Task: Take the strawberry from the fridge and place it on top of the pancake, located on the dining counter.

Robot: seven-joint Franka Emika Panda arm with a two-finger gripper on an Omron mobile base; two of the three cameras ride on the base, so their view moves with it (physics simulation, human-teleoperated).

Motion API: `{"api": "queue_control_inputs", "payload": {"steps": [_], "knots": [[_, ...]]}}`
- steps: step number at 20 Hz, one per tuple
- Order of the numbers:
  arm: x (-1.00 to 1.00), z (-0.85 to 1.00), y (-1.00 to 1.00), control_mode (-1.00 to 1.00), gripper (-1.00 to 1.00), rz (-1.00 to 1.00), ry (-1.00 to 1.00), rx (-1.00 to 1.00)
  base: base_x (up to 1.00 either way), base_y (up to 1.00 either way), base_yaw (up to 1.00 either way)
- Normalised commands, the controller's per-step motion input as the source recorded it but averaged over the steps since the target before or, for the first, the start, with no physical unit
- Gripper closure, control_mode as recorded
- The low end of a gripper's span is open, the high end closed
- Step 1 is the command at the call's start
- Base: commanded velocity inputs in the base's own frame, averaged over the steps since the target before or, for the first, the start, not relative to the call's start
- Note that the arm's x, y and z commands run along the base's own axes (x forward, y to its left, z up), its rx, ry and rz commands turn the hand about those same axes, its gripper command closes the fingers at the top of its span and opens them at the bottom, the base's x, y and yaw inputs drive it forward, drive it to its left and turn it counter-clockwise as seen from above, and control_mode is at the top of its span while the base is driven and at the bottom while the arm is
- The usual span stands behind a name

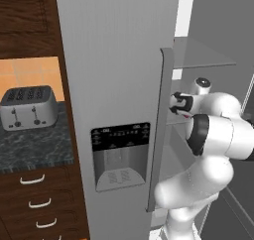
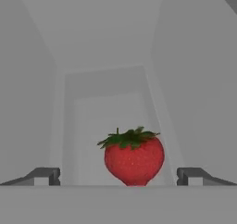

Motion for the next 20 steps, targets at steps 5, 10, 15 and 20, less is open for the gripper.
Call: {"api": "queue_control_inputs", "payload": {"steps": [5,10,15,20], "knots": [[0.22,-0.15,-0.09,-1.00,-1.00,0.00,0.05,0.00,0.00,0.00,0.00],[-0.03,-0.23,-0.08,-1.00,-1.00,0.00,0.00,0.00,0.00,0.00,0.00],[0.00,-0.19,0.00,-1.00,1.00,0.00,0.00,0.00,0.00,0.00,0.00],[0.00,-0.15,0.00,-1.00,1.00,0.00,-0.01,0.00,0.00,0.00,0.00]]}}
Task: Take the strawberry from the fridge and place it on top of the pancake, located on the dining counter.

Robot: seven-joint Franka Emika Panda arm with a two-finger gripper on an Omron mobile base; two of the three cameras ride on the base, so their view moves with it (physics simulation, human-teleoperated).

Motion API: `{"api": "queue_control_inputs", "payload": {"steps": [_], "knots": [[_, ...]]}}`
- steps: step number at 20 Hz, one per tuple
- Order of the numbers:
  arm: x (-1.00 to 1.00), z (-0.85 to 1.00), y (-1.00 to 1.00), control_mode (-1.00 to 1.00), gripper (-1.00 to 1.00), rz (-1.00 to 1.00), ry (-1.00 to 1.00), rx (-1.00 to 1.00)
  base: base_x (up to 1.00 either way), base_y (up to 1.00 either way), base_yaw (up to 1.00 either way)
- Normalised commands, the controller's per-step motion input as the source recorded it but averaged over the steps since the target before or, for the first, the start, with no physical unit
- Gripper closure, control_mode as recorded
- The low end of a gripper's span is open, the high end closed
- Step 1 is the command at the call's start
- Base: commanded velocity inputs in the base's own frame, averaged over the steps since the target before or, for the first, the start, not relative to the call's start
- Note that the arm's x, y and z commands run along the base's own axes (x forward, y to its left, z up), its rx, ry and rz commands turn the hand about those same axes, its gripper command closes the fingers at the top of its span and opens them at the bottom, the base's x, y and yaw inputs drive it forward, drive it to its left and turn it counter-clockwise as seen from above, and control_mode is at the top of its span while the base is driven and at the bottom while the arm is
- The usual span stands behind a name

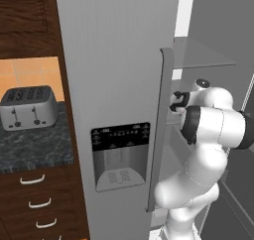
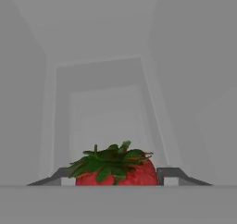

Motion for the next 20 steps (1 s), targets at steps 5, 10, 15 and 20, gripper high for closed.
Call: {"api": "queue_control_inputs", "payload": {"steps": [5,10,15,20], "knots": [[-0.17,0.06,0.05,-1.00,1.00,0.00,-0.13,0.01,0.00,0.00,0.00],[-0.89,0.32,0.17,-1.00,1.00,0.00,-0.09,0.00,0.00,0.00,0.00],[-0.78,0.76,0.32,-1.00,1.00,0.00,0.03,0.00,0.00,0.00,0.00],[-0.83,0.82,0.14,-1.00,1.00,0.00,0.03,0.00,0.00,0.00,0.00]]}}
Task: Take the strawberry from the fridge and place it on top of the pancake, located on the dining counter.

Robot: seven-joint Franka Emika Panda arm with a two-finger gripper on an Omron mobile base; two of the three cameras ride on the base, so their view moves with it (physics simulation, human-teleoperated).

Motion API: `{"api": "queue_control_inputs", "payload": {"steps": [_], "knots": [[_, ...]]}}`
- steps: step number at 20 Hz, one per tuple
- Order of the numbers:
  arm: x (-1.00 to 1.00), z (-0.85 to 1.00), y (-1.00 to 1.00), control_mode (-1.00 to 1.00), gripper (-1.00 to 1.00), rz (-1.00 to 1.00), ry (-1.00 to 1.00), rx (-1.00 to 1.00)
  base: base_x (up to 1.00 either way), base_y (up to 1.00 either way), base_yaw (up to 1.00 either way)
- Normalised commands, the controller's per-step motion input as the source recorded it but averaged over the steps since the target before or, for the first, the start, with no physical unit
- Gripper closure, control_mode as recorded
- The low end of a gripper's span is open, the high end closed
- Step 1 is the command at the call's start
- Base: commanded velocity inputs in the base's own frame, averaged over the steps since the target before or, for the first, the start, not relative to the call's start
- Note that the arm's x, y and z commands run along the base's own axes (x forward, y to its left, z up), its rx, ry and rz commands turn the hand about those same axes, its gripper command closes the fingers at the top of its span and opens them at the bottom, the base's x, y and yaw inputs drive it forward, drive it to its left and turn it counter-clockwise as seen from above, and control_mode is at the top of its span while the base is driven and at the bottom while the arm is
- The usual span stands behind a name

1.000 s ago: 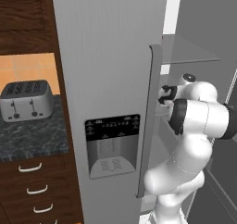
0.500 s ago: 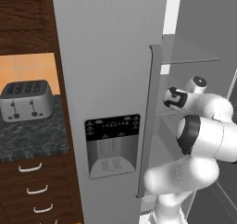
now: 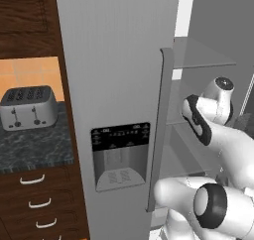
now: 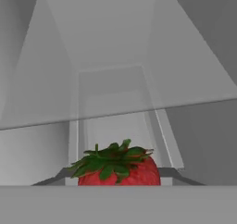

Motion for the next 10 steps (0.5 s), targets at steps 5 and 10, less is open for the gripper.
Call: {"api": "queue_control_inputs", "payload": {"steps": [5,10], "knots": [[-0.96,0.71,0.09,-1.00,1.00,0.00,0.01,0.00,0.00,0.00,0.00],[-1.00,0.65,0.10,-1.00,1.00,0.00,0.00,0.00,0.00,0.00,0.00]]}}
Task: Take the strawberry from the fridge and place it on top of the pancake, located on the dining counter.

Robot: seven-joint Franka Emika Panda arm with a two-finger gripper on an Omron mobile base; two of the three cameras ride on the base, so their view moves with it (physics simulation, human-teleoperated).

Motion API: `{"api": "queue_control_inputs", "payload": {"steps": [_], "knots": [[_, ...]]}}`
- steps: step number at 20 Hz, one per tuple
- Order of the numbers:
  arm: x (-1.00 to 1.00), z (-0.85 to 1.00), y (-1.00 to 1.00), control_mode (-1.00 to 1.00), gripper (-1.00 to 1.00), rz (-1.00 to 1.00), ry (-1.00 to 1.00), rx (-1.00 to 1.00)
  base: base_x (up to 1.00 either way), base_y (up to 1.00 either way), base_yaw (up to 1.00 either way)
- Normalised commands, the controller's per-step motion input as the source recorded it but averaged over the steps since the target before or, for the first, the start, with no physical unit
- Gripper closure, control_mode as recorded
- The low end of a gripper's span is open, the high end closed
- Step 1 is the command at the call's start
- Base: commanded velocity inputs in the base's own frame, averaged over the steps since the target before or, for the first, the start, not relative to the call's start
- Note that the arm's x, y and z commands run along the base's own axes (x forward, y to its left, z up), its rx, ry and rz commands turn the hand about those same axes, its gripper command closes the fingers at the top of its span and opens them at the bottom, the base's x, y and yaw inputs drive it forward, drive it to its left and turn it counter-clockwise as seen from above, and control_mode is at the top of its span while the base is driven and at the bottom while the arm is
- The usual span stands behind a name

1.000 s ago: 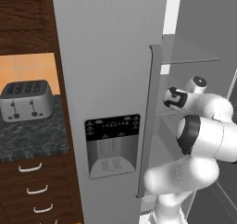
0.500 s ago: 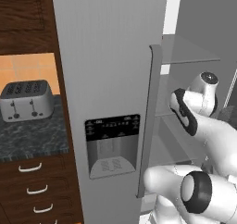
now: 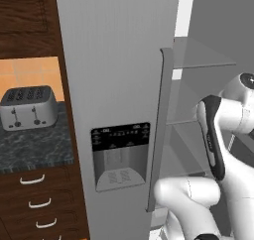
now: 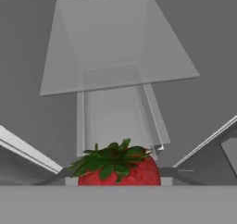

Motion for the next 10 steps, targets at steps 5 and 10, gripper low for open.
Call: {"api": "queue_control_inputs", "payload": {"steps": [5,10], "knots": [[-0.84,0.59,0.35,-1.00,1.00,0.00,0.01,0.00,0.00,0.00,0.00],[-0.49,0.09,0.34,-1.00,1.00,0.00,0.08,-0.02,0.00,0.00,0.00]]}}
